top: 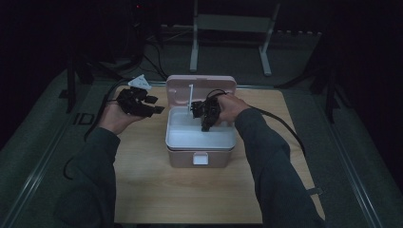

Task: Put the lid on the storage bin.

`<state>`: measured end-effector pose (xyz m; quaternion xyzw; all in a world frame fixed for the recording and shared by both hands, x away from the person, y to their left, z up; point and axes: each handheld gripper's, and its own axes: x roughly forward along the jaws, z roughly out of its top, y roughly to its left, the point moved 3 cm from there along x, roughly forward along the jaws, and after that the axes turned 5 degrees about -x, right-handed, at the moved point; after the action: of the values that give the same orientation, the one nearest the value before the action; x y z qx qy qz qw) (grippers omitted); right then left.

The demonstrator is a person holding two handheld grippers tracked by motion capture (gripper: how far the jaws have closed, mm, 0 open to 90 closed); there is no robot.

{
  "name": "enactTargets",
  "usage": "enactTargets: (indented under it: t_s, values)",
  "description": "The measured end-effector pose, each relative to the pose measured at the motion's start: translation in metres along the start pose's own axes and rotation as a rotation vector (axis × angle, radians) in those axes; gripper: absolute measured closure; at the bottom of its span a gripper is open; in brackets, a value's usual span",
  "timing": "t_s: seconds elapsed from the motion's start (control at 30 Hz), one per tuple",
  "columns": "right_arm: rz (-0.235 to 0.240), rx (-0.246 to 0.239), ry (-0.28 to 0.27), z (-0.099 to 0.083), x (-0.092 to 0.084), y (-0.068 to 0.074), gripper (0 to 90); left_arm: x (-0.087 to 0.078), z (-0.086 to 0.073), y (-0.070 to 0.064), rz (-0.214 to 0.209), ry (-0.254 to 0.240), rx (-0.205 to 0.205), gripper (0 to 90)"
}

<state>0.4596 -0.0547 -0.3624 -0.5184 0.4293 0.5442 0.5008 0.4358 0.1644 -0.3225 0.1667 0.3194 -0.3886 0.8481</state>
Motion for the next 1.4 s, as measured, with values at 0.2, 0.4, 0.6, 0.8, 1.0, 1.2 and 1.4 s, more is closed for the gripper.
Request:
enactTargets:
  t_s: [0.2,0.4,0.6,0.8,1.0,1.2,1.4]
  values:
    - [0.013,-0.009,0.013,0.002,0.005,0.001,89.3,0.003,0.003,-0.002,-0.007,-0.006,-0.001,50.5]
    - [0.027,-0.006,0.033,0.003,0.014,0.0,84.6,0.003,0.003,-0.001,-0.004,-0.01,-0.002,50.5]
    - [-0.029,0.056,-0.059,-0.02,-0.014,-0.003,68.1,0.0,0.003,0.003,0.004,-0.016,-0.009,50.6]
    - [-0.097,0.157,-0.114,-0.058,-0.041,-0.008,64.9,0.003,0.005,0.006,0.015,-0.024,-0.022,52.2]
    - [-0.181,0.305,-0.183,-0.105,-0.063,-0.015,82.6,0.004,0.009,0.013,0.024,-0.049,-0.055,58.8]
    - [-0.265,0.406,-0.209,-0.128,-0.07,-0.025,90.0,0.004,0.015,0.023,0.022,-0.077,-0.11,78.4]
    - [-0.328,0.452,-0.258,-0.128,-0.071,-0.034,90.0,0.009,0.024,0.037,0.034,-0.108,-0.177,89.5]
